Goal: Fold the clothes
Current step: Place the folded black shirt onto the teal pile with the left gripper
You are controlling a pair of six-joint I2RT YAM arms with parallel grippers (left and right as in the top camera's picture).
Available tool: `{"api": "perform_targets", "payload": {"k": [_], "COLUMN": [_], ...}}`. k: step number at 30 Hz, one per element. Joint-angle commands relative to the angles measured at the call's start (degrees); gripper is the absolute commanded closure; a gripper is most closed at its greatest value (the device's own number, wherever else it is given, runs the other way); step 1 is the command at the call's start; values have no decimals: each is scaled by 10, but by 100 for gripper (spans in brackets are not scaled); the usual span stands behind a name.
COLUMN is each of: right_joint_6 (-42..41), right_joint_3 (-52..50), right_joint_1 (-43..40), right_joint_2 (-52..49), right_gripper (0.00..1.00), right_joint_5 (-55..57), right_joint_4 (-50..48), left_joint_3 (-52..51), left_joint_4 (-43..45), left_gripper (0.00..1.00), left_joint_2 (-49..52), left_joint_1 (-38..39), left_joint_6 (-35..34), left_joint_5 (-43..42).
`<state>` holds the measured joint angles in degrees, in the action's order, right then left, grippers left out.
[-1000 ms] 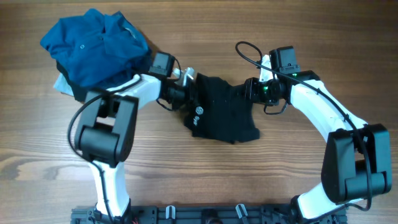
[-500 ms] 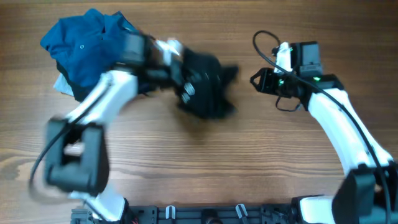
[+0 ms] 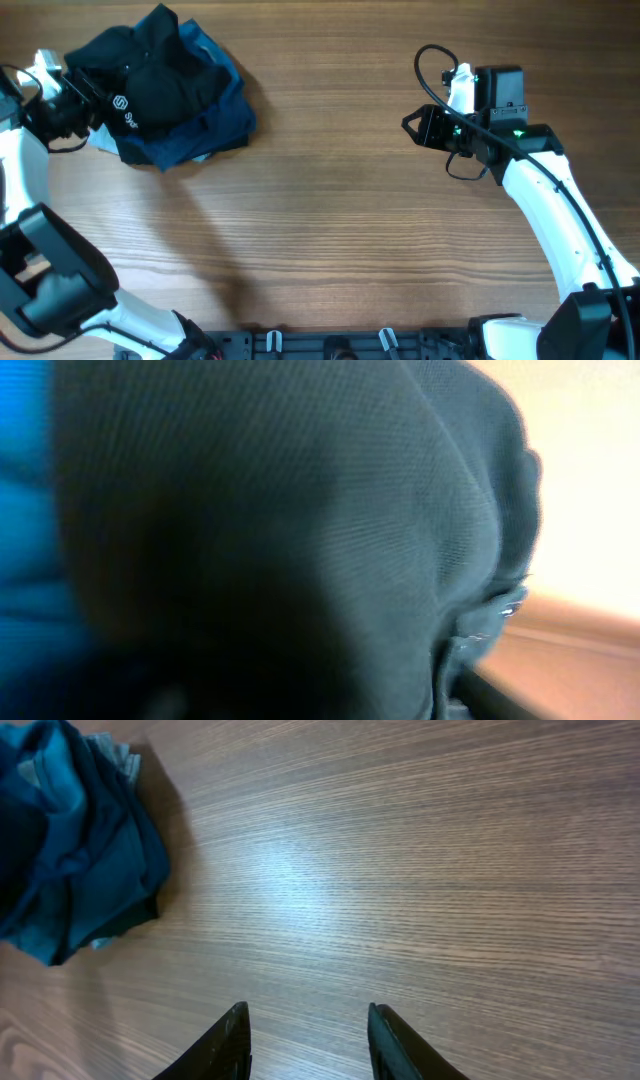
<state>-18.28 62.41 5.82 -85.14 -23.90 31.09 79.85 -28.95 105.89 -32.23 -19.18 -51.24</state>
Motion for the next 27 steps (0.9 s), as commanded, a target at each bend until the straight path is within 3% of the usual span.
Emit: {"api": "perform_targets", "payload": {"k": [1,8,14,17,18,19,23,27], "right_joint_6": [-16,17,106,105,102,102,104,85], "right_joint_3": [7,7,15,47,53,56,56,56], "right_joint_1": [0,0,0,0,0,0,0,0], "right_joint_2": [6,6,70,139,157,184,254,271], "right_gripper": [62,55,52,44,32,2,1,1], "right_joint_5": [-33,-66,-197,-195,-195,-195,-154,-151], "right_joint_4": [3,-2,-132,-139,-139,-140,-108,-69], "left_joint_3": [-3,17,86,87,87,87,87,87], "left_joint_4": [-37,-126,-304,-388,-409,-430,-498,-503], "left_gripper": [1,1,0,0,0,0,0,0], "left_joint_2": [24,-101,-279,-377,-403,-428,-499,-531], "left_joint_1": [3,-41,-2,78,107,139,232,245], "left_joint_6": [50,60,219,239,239,235,168,168], "left_joint_5": [61,113,157,216,240,275,429,458]}}
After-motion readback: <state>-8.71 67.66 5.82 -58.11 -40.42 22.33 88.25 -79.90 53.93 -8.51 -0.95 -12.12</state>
